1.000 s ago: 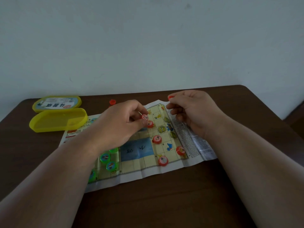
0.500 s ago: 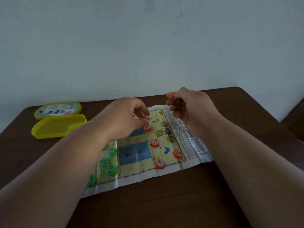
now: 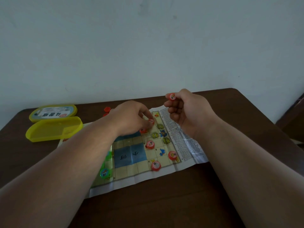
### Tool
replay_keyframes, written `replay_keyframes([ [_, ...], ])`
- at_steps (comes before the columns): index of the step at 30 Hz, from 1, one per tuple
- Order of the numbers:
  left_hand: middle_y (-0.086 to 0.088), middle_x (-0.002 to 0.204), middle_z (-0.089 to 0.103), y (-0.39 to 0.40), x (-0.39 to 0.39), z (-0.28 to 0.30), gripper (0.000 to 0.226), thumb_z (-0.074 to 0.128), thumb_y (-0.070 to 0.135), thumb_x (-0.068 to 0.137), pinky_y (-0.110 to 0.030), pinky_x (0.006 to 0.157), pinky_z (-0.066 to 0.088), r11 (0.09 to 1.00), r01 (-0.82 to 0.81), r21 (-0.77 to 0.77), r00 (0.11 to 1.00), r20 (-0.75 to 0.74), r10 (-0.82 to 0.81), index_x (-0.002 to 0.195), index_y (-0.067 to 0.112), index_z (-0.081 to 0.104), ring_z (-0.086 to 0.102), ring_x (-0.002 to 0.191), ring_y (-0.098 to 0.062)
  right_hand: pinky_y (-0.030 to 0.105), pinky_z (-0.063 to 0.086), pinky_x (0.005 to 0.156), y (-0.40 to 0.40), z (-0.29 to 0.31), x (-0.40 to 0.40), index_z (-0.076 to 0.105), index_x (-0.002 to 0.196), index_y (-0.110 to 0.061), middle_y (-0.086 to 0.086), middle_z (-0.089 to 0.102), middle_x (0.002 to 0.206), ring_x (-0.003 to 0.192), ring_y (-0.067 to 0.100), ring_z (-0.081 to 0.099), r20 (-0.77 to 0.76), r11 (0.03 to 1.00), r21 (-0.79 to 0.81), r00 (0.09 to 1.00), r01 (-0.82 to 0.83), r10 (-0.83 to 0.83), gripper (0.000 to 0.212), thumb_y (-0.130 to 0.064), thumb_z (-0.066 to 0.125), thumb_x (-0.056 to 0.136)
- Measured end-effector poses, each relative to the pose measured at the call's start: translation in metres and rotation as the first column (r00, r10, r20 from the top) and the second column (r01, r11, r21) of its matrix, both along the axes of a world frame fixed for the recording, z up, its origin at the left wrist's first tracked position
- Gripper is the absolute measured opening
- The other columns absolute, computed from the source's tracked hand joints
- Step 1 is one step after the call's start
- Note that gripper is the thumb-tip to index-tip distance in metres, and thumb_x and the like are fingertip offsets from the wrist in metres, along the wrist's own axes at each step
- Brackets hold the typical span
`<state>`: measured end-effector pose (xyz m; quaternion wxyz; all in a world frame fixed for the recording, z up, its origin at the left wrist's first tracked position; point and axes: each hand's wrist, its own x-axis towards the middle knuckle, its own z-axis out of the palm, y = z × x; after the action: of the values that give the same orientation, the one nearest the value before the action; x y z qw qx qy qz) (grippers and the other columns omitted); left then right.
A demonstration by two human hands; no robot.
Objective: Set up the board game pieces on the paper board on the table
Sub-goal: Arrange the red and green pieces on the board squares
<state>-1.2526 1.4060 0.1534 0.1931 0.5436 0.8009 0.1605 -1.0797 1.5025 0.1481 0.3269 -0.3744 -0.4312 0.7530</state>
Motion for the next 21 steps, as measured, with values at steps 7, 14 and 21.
replay_keyframes([
  [7,0.017,0.108,0.068,-0.003,0.0,0.006,0.028,0.057,0.047,0.104,-0.026,0.074,0.046,0.998,0.018,0.066,0.998,0.052,-0.021,0.12,0.033,0.075,0.063,0.097,-0.005,0.024,0.044,0.047,0.0,0.0,-0.001,0.074,0.113,-0.002,0.008,0.072,0.071,0.058,0.013,0.061,0.011,1.0,0.013,1.0,0.006,-0.006,0.022,-0.008,0.057,0.101],
  [14,0.011,0.116,0.069,-0.007,-0.013,0.009,0.027,0.054,0.038,0.107,-0.027,0.077,0.046,0.987,-0.063,0.147,0.994,0.099,0.049,0.123,0.028,0.073,0.064,0.102,-0.008,0.024,0.052,0.057,0.002,0.0,0.001,0.072,0.112,0.003,0.014,0.079,0.088,0.071,0.014,0.069,-0.011,0.995,0.097,0.999,-0.031,0.033,0.018,-0.009,0.071,0.098],
  [21,0.0,0.112,0.071,-0.023,-0.063,0.01,0.015,0.059,0.024,0.105,-0.031,0.076,0.045,0.927,-0.301,0.224,0.954,0.058,0.295,0.108,0.027,0.073,0.064,0.09,-0.016,0.026,0.055,0.066,-0.002,-0.005,0.0,0.078,0.107,-0.017,0.002,0.082,0.093,0.079,0.01,0.073,0.271,0.9,0.427,0.962,-0.09,-0.032,0.01,-0.018,0.076,0.097],
])
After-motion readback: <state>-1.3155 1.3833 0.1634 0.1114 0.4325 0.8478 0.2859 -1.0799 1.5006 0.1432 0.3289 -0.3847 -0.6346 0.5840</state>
